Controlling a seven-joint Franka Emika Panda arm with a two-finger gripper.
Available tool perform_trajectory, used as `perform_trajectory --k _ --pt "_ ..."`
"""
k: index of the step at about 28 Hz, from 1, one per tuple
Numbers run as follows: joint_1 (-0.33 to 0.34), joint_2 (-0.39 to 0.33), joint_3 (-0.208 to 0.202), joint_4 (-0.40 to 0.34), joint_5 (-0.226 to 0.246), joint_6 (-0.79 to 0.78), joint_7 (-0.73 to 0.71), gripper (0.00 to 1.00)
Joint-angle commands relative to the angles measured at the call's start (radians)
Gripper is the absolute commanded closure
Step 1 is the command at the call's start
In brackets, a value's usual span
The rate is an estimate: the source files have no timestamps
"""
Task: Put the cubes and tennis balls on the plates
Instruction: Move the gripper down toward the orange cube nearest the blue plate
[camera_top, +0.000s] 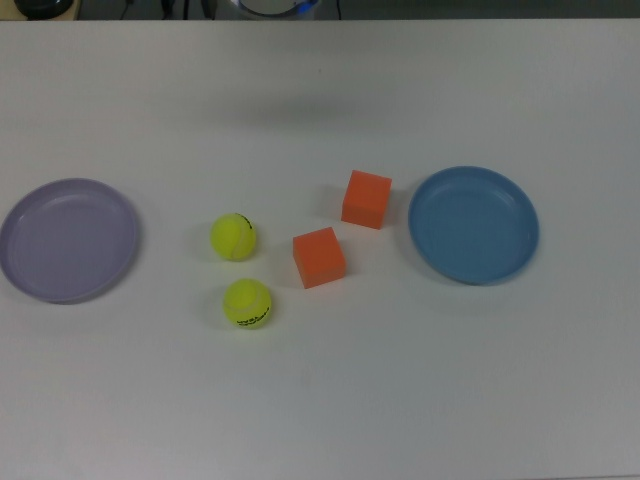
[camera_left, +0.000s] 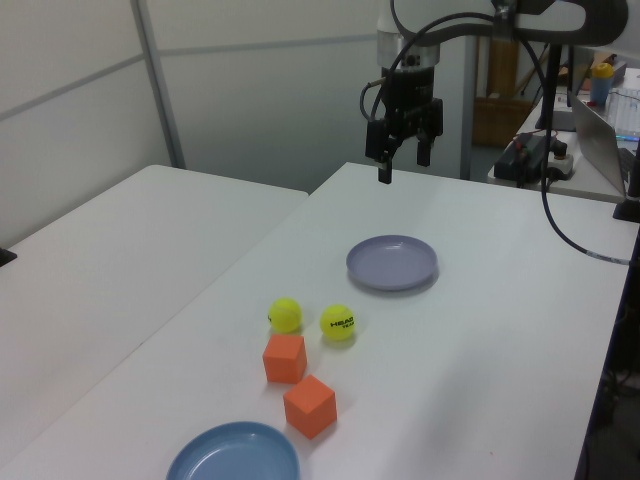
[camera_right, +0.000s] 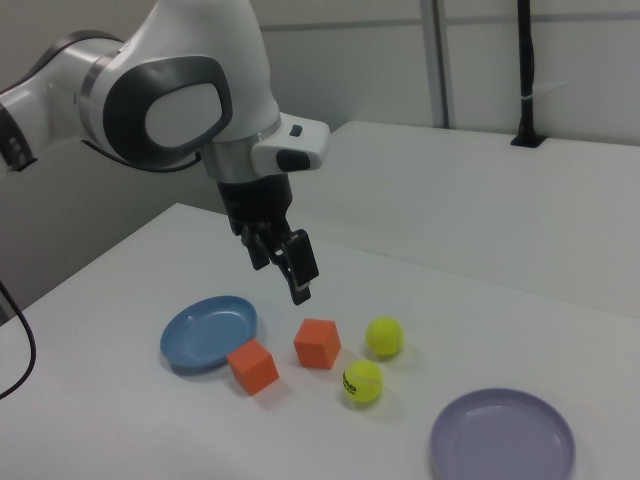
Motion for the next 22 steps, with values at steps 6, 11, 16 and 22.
perform_trajectory --k 6,11,16,22 --pt "0.120 -0.049 -0.001 -0.081 0.032 0.071 -0.182 0.00" --pt "0.168 -0.044 0.003 -0.182 0.046 0.228 -0.067 0.00" --pt "0.209 -0.044 0.003 -0.293 0.046 0.342 0.014 0.00" --pt "0.266 -0.024 0.003 -0.405 0.048 0.460 0.132 0.00"
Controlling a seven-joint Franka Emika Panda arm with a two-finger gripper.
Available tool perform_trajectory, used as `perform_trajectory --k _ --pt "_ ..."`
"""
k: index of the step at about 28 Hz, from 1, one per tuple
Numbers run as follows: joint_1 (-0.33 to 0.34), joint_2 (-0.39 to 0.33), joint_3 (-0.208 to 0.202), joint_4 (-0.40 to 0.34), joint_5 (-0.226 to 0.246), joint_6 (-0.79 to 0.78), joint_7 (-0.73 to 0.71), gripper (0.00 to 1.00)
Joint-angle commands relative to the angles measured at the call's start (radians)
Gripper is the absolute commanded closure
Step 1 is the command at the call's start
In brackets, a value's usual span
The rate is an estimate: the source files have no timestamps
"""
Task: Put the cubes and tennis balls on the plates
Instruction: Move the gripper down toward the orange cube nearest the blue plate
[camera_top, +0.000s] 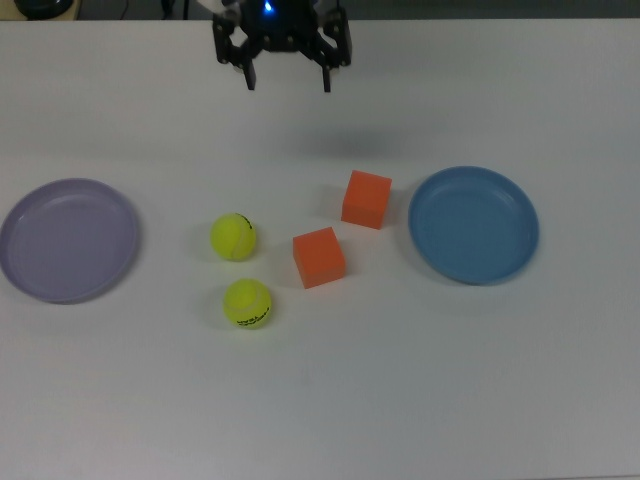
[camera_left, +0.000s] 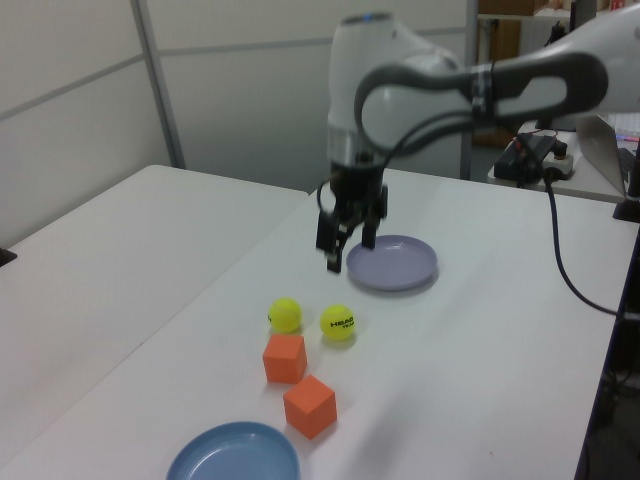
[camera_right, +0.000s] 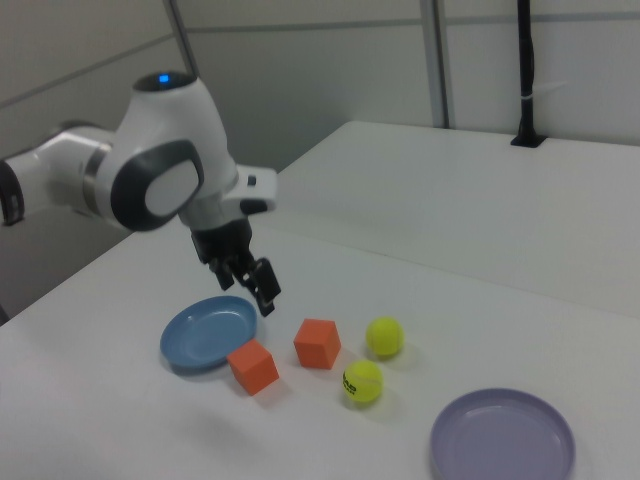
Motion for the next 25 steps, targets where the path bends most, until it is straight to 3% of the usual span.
perform_trajectory --k 1,5,15,25 --pt "0.052 -0.003 -0.007 -0.122 0.019 0.119 0.090 0.00" --pt "0.075 0.053 -0.007 -0.154 0.019 0.193 0.119 0.00" --pt "0.078 0.168 -0.004 -0.155 0.020 0.308 0.133 0.00" --pt "0.093 0.239 0.056 -0.168 0.020 0.406 0.197 0.00"
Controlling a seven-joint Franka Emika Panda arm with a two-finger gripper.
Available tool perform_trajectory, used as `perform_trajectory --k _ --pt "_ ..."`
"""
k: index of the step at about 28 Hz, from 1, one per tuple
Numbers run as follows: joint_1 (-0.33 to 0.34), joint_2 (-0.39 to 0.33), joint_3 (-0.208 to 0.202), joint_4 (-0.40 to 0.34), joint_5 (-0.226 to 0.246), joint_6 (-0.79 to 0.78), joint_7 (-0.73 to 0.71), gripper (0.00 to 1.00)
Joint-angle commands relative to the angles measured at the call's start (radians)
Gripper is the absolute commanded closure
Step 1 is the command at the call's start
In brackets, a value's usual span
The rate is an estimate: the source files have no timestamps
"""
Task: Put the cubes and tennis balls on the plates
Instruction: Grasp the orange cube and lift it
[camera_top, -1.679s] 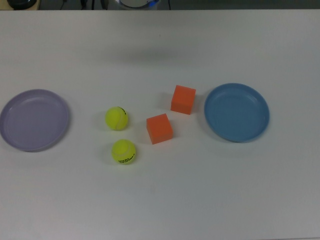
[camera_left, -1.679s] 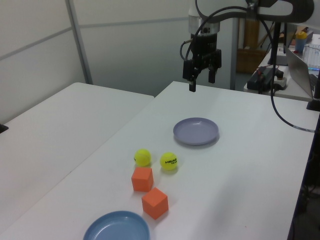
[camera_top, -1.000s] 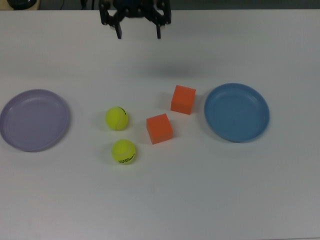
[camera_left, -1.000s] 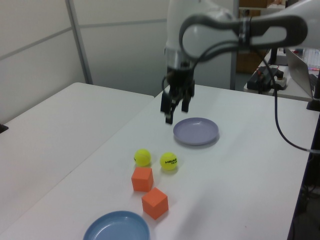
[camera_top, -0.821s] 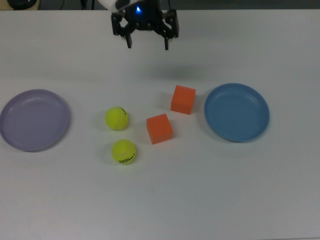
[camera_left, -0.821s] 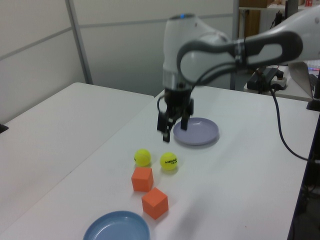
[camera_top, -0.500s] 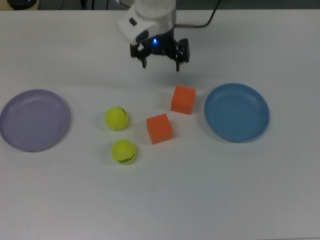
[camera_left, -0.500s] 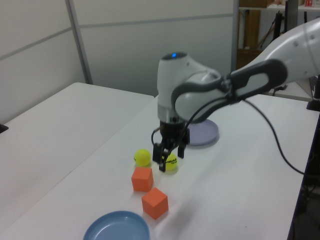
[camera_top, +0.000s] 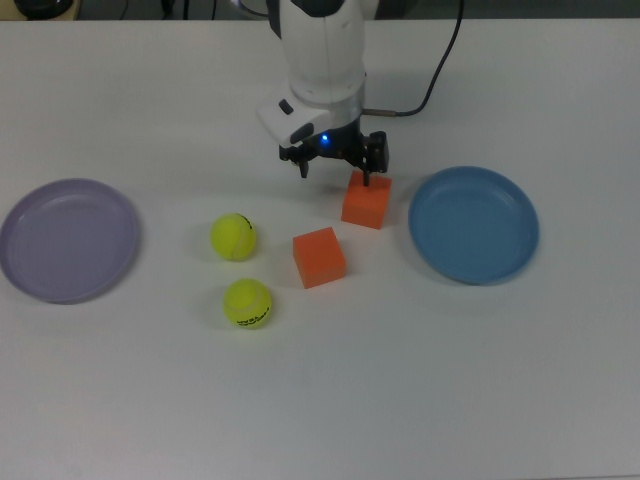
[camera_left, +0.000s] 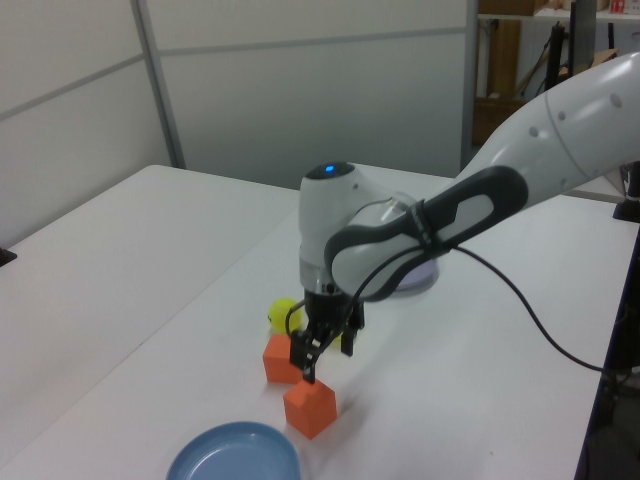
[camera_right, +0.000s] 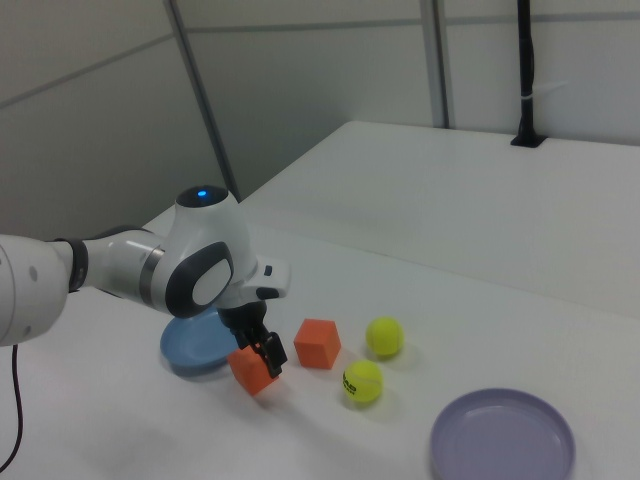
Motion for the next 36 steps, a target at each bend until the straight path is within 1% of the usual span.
perform_trajectory --k 1,9,19,27,28,29,33,34,36 --pt "0.015 0.014 0.033 -0.016 0.020 0.056 0.038 0.00" --pt "0.015 0.024 0.047 -0.014 0.018 0.085 0.039 0.00" --pt "0.015 0.091 0.048 -0.006 0.008 0.121 0.041 0.00" --pt "0.027 0.099 0.048 -0.006 0.006 0.134 0.041 0.00" --pt "0.027 0.100 0.048 -0.006 0.006 0.134 0.041 0.04" --pt "0.027 0.102 0.048 -0.006 0.006 0.133 0.041 0.20" --pt "0.028 0.099 0.048 0.006 0.006 0.130 0.041 0.61" --pt "0.028 0.096 0.048 0.021 0.004 0.122 0.038 0.77" --pt "0.030 0.088 0.048 0.027 0.003 0.115 0.029 0.90"
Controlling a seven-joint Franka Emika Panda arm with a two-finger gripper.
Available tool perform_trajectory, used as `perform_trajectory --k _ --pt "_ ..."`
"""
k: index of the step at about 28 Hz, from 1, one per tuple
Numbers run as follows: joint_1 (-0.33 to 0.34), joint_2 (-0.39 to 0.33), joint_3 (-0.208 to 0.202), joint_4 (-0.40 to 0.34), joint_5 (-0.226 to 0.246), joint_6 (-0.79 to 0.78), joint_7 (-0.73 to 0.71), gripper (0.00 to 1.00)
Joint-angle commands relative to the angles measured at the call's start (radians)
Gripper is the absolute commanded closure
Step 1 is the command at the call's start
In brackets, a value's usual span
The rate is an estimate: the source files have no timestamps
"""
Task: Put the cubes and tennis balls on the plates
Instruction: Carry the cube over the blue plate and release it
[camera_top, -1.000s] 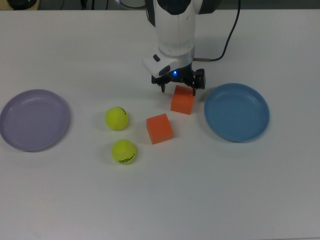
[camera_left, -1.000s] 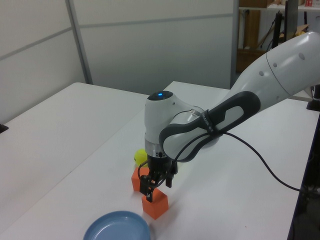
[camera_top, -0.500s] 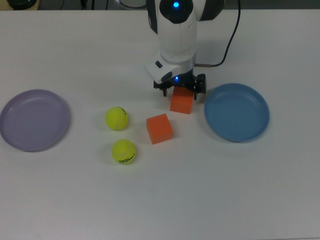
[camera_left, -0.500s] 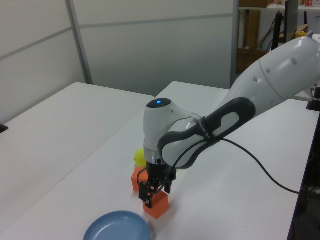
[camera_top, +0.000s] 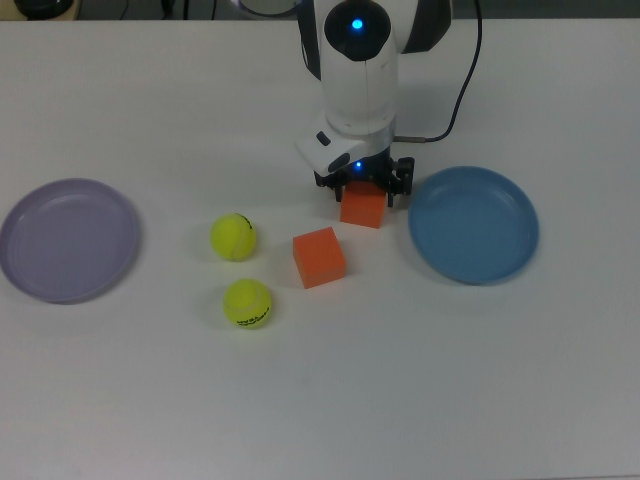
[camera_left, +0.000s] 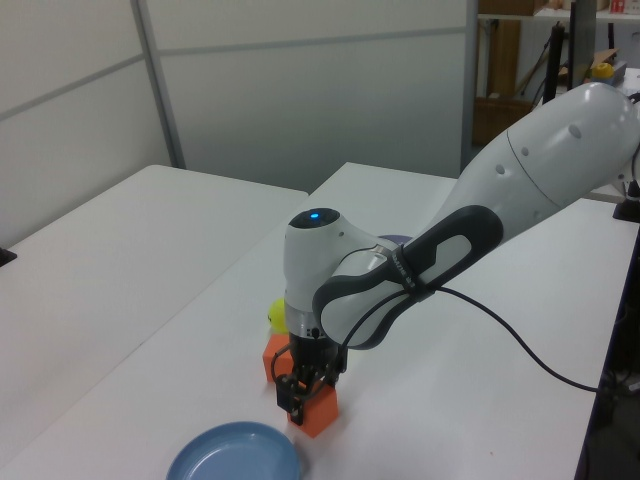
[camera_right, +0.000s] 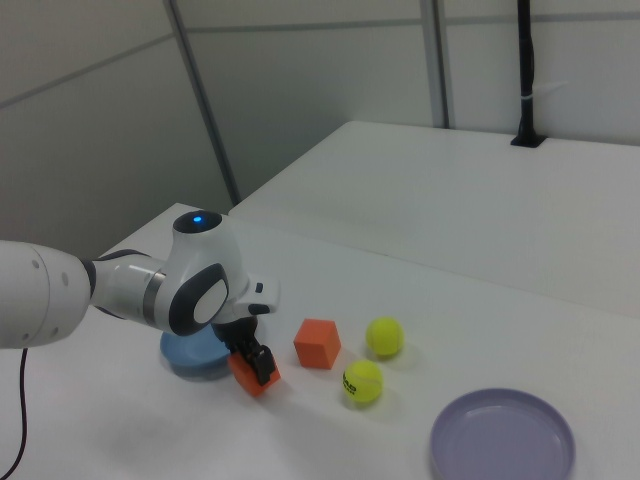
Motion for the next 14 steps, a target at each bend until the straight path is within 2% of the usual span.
perform_trajectory --k 1,3,7,9,14 --pt "0.012 -0.025 -0.002 0.020 -0.002 -0.007 -0.006 0.93" --pt "0.012 -0.060 -0.002 0.025 -0.012 -0.045 -0.035 1.00" --pt "0.012 -0.100 -0.001 0.028 -0.014 -0.077 -0.052 1.00" --pt "0.017 -0.111 0.025 0.051 -0.014 -0.091 -0.061 1.00" --pt "0.030 -0.087 0.087 0.100 -0.020 -0.085 -0.053 1.00"
